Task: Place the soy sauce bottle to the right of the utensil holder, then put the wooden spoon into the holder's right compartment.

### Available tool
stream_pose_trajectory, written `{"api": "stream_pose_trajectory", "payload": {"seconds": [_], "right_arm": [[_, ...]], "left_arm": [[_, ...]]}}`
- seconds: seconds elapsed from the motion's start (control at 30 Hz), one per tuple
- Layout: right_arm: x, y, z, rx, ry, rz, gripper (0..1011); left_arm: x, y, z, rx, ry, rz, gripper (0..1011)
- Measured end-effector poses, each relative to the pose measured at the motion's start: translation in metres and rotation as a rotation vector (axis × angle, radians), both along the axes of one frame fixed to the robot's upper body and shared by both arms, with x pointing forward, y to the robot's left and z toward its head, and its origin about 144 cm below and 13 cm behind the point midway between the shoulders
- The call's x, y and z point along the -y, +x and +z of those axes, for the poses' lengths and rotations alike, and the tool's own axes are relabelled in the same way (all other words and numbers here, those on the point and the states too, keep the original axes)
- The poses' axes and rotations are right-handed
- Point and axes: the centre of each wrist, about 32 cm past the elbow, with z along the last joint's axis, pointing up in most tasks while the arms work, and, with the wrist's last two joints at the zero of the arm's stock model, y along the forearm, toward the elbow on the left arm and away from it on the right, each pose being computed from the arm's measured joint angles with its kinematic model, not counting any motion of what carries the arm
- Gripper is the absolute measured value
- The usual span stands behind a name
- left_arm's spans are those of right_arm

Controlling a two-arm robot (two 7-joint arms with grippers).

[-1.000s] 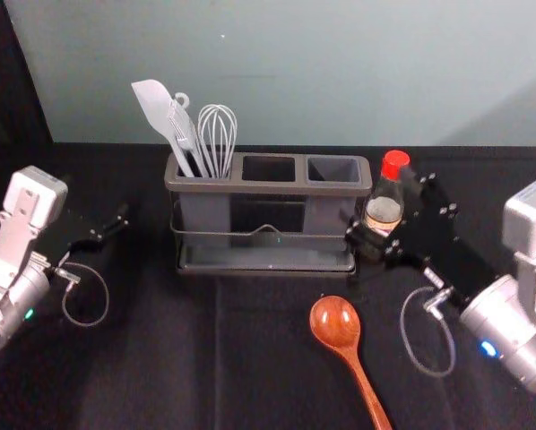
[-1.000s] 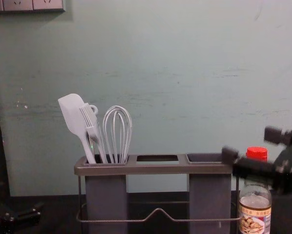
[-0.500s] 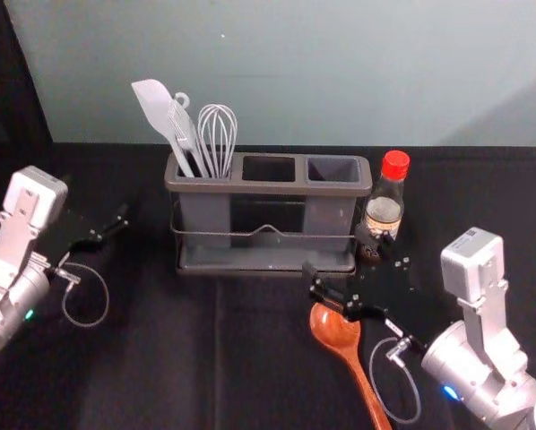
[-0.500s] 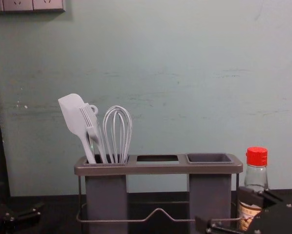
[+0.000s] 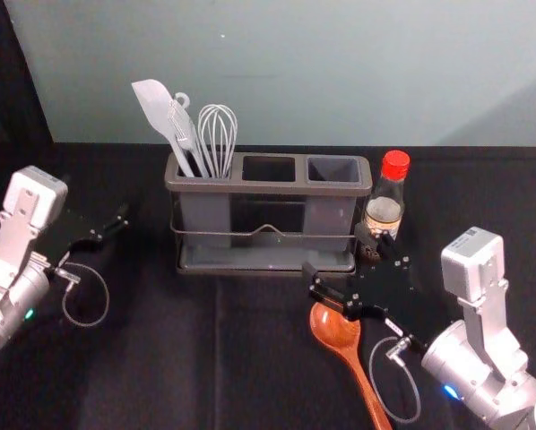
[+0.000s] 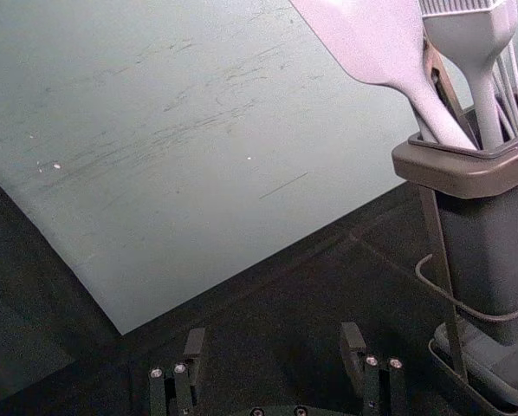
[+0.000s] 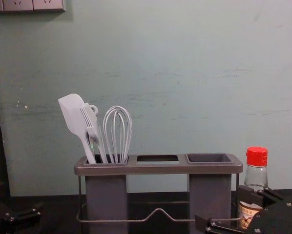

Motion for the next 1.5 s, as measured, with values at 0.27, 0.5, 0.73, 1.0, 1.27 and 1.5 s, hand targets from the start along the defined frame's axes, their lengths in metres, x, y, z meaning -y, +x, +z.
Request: {"api": "stream_pose_trajectory", "payload": {"seconds": [0.27, 0.5, 0.73, 1.0, 1.27, 1.5], "right_arm": [[0.0000, -0.0002, 0.0004, 0.000, 0.000, 0.000, 1002], [-0.0001, -0.0003, 0.0005, 0.000, 0.000, 0.000, 1002], [-0.0001, -0.0003, 0.0007, 0.001, 0.000, 0.000, 1002], [-0.0001, -0.0003, 0.0007, 0.001, 0.000, 0.000, 1002], [-0.0001, -0.0003, 0.0007, 0.001, 0.000, -0.001, 1002], [-0.0001, -0.0003, 0.0008, 0.001, 0.000, -0.001, 1002]], "left_arm": [[0.0000, 0.0000, 0.0000, 0.000, 0.000, 0.000, 1000], [0.0000, 0.0000, 0.0000, 0.000, 0.000, 0.000, 1000], [0.0000, 0.0000, 0.0000, 0.000, 0.000, 0.000, 1000], [0.0000, 0.0000, 0.0000, 0.000, 0.000, 0.000, 1000], [0.0000, 0.0000, 0.0000, 0.000, 0.000, 0.000, 1000], [0.0000, 0.0000, 0.0000, 0.000, 0.000, 0.000, 1000]]}}
